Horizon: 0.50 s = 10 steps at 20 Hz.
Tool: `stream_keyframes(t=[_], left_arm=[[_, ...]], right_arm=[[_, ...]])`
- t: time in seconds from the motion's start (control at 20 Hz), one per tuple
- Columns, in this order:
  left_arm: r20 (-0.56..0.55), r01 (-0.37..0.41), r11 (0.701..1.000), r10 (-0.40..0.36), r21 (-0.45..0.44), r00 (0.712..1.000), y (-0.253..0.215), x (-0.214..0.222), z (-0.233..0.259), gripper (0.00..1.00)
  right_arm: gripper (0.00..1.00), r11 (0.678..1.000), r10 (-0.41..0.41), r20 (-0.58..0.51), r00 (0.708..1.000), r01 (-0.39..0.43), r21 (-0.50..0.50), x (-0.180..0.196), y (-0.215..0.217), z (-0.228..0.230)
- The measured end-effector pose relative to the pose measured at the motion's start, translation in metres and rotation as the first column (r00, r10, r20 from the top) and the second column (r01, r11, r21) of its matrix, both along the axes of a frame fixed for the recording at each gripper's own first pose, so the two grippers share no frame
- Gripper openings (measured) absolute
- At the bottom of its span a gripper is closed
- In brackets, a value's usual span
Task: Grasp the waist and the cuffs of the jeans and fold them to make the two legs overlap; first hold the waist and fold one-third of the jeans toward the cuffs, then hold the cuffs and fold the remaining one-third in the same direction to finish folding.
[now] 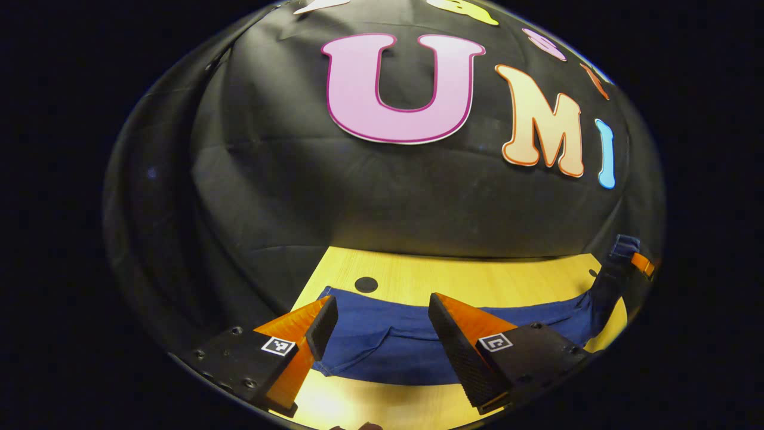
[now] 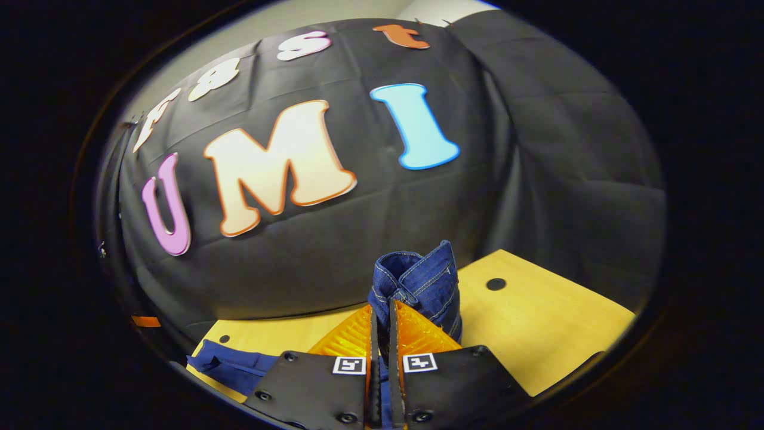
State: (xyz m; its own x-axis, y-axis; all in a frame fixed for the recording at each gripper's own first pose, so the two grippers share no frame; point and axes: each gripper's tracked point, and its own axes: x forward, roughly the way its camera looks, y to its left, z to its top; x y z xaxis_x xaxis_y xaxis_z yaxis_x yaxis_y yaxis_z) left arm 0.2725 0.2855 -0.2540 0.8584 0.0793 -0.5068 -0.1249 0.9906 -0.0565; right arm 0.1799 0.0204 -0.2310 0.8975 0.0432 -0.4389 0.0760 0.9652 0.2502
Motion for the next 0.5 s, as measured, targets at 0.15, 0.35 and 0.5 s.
stream_keyframes(t=[0.15,0.35,0.5], left_arm=[[-0.025,0.017,1.000,-0.018,-0.007,1.000,0.017,-0.006,-0.014,0.96],[-0.055,0.040,0.999,-0.040,0.000,0.998,0.039,-0.015,-0.031,0.96],[-0.083,0.062,0.998,-0.060,0.016,0.995,0.055,-0.018,-0.049,0.96]], right_arm=[[0.09,0.998,0.064,0.027,0.998,-0.064,-0.001,-0.006,0.050,-0.001],[0.08,0.989,0.139,0.027,0.990,-0.140,0.040,-0.013,0.120,-0.016],[0.08,0.980,0.190,0.000,0.982,-0.189,0.066,-0.026,0.167,-0.044]])
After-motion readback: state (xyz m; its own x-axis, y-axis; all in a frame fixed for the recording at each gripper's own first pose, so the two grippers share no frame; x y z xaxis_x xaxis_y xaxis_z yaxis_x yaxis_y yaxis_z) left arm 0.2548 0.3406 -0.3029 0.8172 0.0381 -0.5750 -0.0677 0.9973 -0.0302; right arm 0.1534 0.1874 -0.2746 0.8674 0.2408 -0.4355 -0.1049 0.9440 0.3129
